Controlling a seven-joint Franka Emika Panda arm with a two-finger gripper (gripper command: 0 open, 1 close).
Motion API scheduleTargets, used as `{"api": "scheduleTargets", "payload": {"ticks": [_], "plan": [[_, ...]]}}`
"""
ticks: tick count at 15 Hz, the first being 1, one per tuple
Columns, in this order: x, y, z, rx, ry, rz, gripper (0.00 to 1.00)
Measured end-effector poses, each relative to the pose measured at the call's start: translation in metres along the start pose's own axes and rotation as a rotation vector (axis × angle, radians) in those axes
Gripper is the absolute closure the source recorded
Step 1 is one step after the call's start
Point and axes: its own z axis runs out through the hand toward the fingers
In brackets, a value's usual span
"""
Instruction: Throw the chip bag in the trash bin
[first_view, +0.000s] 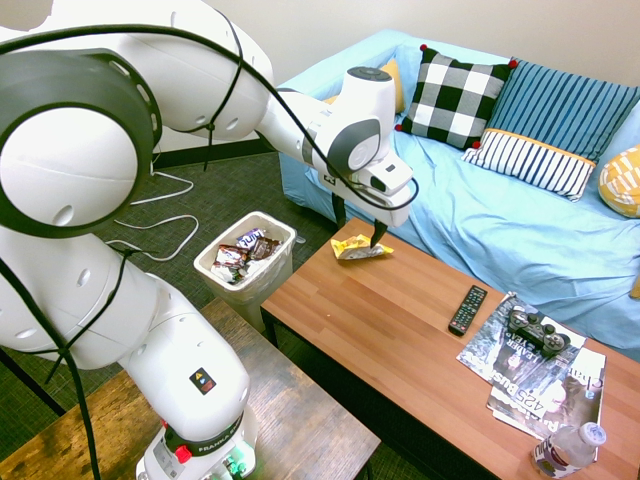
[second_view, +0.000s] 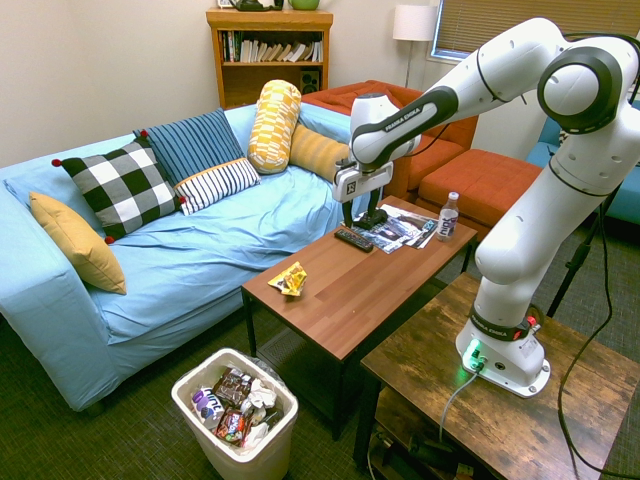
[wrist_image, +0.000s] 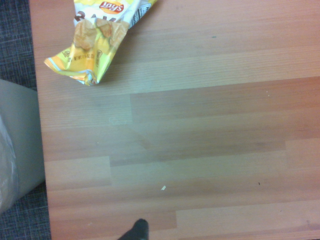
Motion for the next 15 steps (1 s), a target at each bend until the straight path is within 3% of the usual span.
{"api": "scheduleTargets", "payload": {"ticks": [6,15], "plan": [[0.025,-0.022,0.023,0.047,-0.052,0.066,0.0],[0.081,-0.124,0.12,0.071,-0.229,0.199,0.0]]}}
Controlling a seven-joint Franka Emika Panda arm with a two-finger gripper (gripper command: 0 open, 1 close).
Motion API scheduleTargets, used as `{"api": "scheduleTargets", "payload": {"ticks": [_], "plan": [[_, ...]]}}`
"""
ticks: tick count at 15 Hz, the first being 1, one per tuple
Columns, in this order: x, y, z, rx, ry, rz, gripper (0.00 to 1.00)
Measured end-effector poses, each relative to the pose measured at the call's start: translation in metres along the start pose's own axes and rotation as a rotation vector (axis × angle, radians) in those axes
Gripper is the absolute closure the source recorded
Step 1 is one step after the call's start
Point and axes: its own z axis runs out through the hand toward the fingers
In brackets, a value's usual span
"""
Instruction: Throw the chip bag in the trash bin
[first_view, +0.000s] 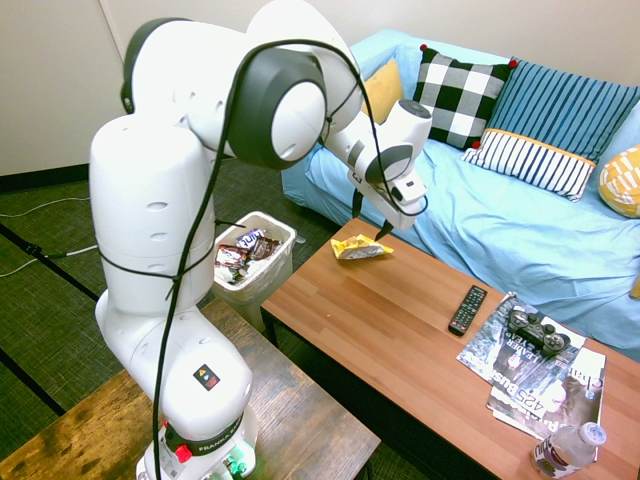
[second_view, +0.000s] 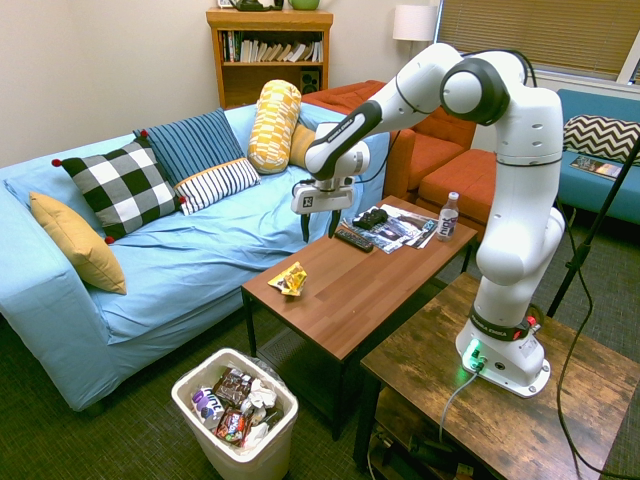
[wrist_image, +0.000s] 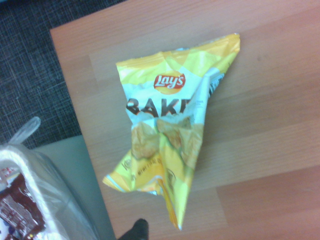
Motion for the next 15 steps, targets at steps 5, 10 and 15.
{"api": "scheduleTargets", "payload": {"ticks": [5,10,15], "plan": [[0.014,-0.041,0.06,-0.046,-0.056,0.048,0.0],[0.029,-0.054,0.103,-0.089,-0.078,0.072,0.0],[0.031,-0.064,0.131,-0.105,-0.094,0.069,1.0]]}}
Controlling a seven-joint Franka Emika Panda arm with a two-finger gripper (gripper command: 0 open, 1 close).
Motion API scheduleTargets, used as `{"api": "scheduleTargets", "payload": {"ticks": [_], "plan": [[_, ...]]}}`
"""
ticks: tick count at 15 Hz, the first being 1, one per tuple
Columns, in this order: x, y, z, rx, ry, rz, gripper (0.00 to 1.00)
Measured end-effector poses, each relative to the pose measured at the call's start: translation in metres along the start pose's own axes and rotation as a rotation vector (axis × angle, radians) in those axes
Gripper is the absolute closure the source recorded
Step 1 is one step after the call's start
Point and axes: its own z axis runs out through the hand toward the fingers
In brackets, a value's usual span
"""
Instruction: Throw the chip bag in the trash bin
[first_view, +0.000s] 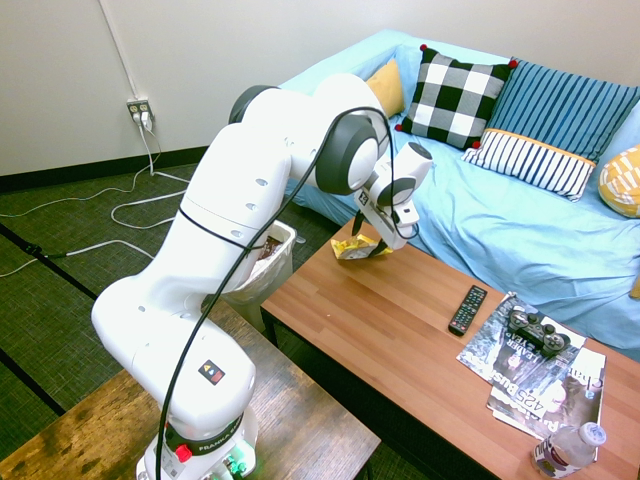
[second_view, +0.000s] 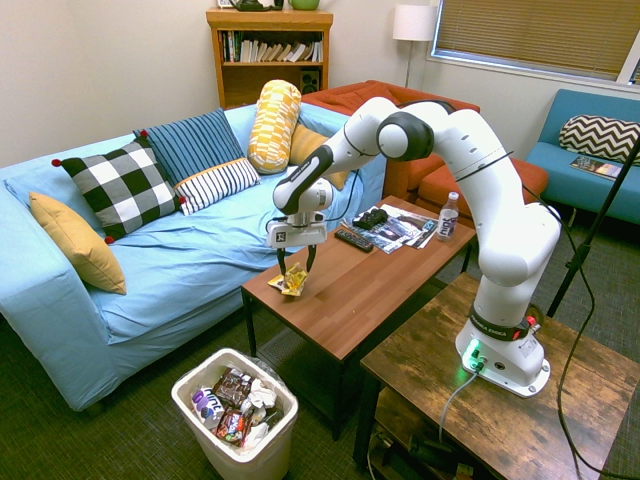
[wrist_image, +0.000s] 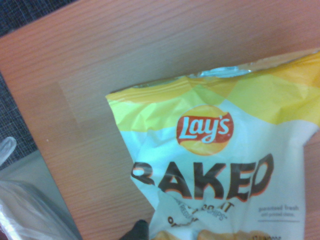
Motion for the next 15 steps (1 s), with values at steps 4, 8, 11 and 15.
{"api": "scheduleTargets", "payload": {"ticks": [4,8,11,15], "plan": [[0.001,-0.002,0.007,-0.003,-0.007,0.003,1.0],[0.002,-0.002,0.012,0.001,-0.015,0.012,1.0],[0.001,-0.003,0.012,0.01,-0.015,0.012,1.0],[-0.002,-0.006,0.012,0.022,-0.013,0.009,1.0]]}}
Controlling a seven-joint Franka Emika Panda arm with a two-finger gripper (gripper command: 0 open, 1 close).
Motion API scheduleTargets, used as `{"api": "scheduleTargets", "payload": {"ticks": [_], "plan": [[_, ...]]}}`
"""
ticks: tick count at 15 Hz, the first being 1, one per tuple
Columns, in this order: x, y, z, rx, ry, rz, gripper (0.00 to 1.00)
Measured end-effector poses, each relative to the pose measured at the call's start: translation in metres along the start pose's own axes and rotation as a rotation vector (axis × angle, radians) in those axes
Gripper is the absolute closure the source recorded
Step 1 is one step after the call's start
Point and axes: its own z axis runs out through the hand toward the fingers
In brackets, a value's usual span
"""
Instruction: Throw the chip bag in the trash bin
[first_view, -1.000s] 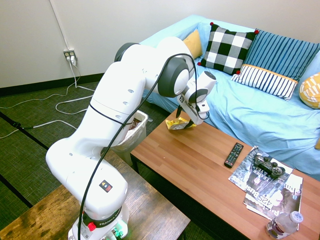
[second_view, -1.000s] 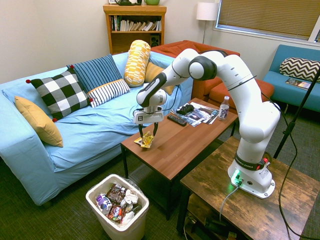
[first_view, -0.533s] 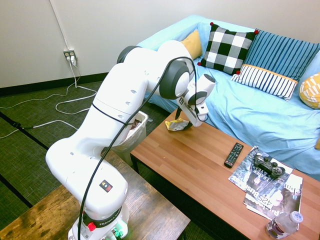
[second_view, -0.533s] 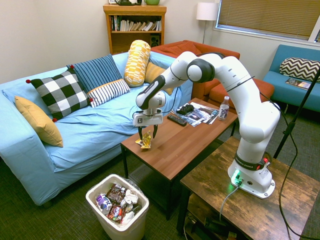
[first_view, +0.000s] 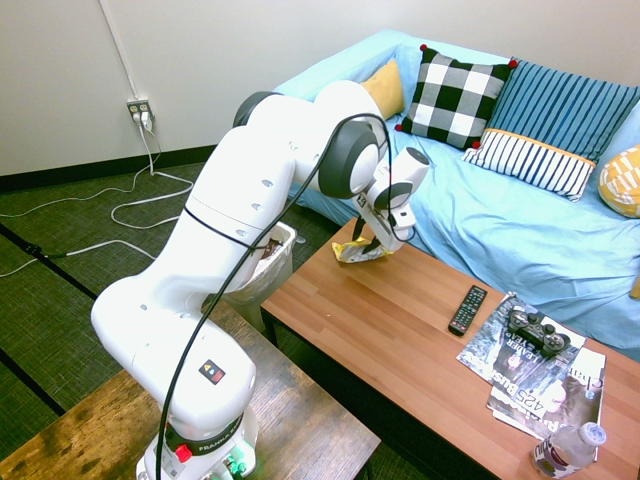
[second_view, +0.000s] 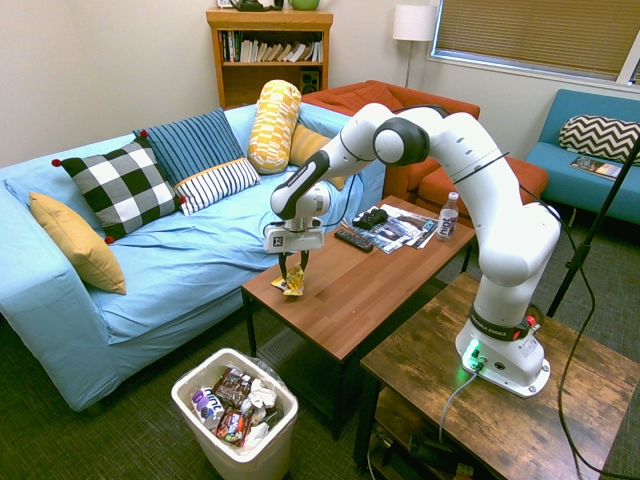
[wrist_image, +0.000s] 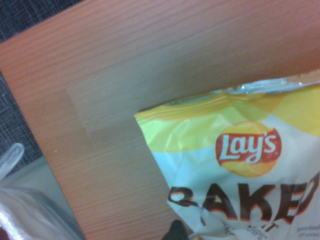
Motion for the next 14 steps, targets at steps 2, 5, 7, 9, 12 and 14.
{"api": "scheduleTargets", "payload": {"ticks": [2,5,7,9,12,14], "plan": [[0.001,-0.001,-0.002,0.011,0.007,-0.01,1.0],[0.003,-0.001,-0.009,0.029,0.008,-0.03,1.0],[0.003,0.0,-0.02,0.047,0.017,-0.048,1.0],[-0.009,0.0,-0.038,0.077,0.039,-0.078,1.0],[-0.056,0.001,-0.066,0.1,0.068,-0.156,1.0],[-0.107,-0.003,-0.074,0.093,0.099,-0.235,1.0]]}}
